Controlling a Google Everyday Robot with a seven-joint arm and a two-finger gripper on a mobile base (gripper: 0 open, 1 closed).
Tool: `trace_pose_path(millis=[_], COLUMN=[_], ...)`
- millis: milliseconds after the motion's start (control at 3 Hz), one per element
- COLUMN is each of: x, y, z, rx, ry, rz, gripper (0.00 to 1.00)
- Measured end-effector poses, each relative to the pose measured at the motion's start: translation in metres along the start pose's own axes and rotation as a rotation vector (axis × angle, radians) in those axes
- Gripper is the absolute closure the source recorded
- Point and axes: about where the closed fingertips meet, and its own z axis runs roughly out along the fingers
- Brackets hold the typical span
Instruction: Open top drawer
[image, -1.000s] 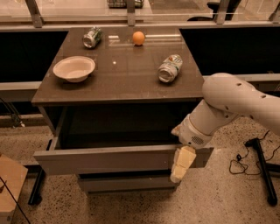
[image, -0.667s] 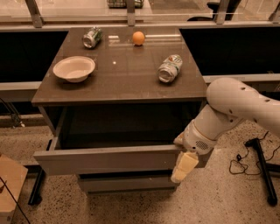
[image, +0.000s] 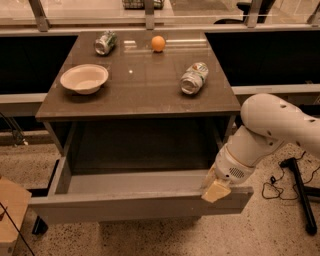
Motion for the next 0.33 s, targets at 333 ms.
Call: trace_pose_path(millis=[333], x=[0.0112], y=[0.0164], z=[-0.0034], rx=[-0.019], ry=[0.024], rz=[0.042], gripper=[0.66])
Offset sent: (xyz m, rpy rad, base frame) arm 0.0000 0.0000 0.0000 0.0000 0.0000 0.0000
